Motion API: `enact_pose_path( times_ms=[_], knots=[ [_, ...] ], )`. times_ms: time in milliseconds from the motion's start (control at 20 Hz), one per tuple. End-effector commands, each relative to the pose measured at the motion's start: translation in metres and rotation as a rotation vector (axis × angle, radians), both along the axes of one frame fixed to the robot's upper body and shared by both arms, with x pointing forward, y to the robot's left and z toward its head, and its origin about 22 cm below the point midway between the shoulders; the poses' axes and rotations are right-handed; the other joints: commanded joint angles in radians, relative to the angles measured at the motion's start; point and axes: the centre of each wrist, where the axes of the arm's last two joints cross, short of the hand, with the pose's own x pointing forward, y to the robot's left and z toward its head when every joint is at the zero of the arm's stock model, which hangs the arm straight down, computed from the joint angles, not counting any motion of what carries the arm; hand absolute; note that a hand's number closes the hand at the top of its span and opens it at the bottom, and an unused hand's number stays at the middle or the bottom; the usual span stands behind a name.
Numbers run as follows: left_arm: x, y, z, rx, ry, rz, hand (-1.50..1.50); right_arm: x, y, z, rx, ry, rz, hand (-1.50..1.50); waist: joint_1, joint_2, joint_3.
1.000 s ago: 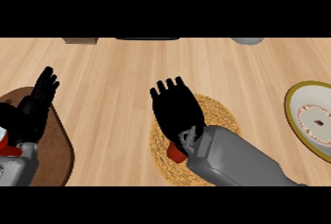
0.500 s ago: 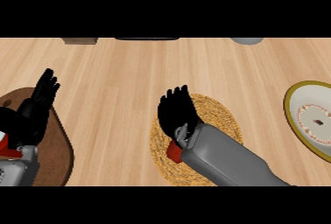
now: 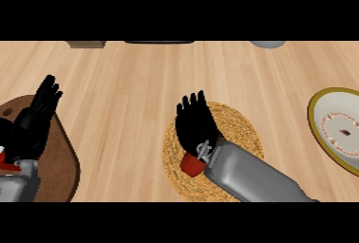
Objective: Pick the sweet potato from the placemat and place it in the bowl
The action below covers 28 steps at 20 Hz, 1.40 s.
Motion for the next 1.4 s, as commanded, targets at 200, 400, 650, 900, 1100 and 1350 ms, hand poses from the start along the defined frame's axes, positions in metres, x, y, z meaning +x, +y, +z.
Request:
enact_pose_path(
  times_ms=[200, 400, 650, 900, 1100, 1350],
  knots=[
    [-0.012, 0.015, 0.000, 0.004, 0.006, 0.005, 0.00, 0.003, -0.030, -0.039, -0.042, 0.048, -0.047, -1.50, -0.001, -0.001, 0.000],
    [0.000, -0.005, -0.007, 0.004, 0.001, 0.006, 0.00, 0.000, -0.014, -0.038, -0.030, 0.062, -0.063, -1.50, -0.003, 0.000, 0.000],
    [0.000, 0.002, -0.007, 0.019, -0.012, 0.014, 0.00, 0.009, -0.026, -0.044, -0.010, 0.028, -0.058, -1.50, -0.003, 0.000, 0.000],
    [-0.005, 0.008, -0.002, -0.002, -0.012, 0.010, 0.00, 0.006, -0.025, -0.057, -0.013, 0.002, -0.071, -1.50, -0.003, -0.001, 0.000],
    [-0.002, -0.010, -0.018, 0.006, -0.008, 0.002, 0.00, 0.021, -0.011, -0.075, -0.015, 0.088, -0.114, 1.50, 0.001, 0.001, 0.000],
    [0.007, 0.013, 0.006, 0.013, -0.010, -0.004, 0.00, 0.037, -0.028, -0.099, -0.016, 0.131, -0.029, 1.50, 0.005, 0.003, 0.000]
  ],
)
